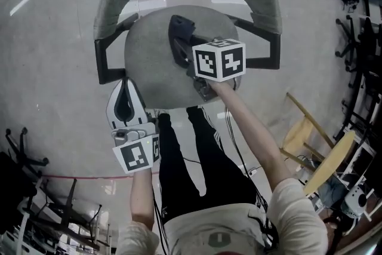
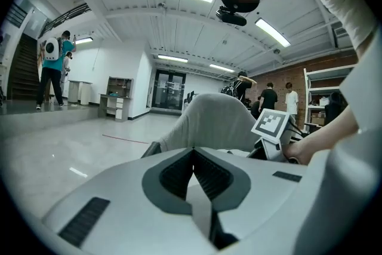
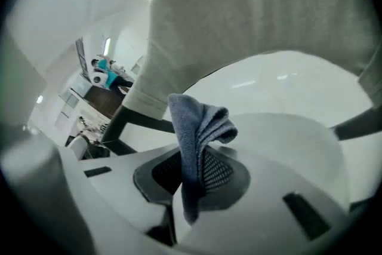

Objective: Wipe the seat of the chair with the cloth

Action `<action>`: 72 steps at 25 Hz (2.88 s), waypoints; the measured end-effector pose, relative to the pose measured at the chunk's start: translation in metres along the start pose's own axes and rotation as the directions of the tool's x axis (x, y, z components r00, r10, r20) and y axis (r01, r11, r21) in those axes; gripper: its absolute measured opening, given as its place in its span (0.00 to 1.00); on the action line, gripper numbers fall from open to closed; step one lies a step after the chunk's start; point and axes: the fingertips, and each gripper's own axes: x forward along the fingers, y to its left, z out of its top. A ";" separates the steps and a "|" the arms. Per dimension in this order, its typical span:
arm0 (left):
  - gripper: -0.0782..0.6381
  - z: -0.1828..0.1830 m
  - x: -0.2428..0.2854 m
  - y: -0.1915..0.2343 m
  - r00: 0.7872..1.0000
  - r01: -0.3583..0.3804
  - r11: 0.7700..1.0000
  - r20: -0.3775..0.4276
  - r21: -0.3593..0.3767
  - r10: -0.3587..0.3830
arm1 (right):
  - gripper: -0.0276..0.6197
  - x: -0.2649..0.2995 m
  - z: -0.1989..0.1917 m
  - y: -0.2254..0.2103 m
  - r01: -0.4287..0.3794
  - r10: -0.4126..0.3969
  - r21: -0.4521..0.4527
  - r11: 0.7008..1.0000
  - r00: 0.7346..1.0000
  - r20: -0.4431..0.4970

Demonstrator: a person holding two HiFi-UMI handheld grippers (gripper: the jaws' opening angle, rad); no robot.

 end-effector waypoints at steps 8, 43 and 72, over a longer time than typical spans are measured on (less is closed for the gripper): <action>0.13 0.007 -0.025 0.024 0.999 -0.033 0.999 0.012 0.007 0.033 | 0.12 0.097 -0.052 0.107 -0.218 0.235 0.144 0.965 0.966 -0.111; 0.13 -0.008 0.013 -0.031 0.998 0.066 0.997 -0.008 0.027 -0.065 | 0.12 -0.004 -0.085 -0.119 0.241 -0.248 -0.059 0.969 0.948 -0.200; 0.13 -0.007 -0.001 -0.030 0.999 0.031 0.998 -0.011 0.055 -0.031 | 0.12 -0.081 -0.071 -0.184 0.589 -0.617 -0.202 0.782 0.777 -0.126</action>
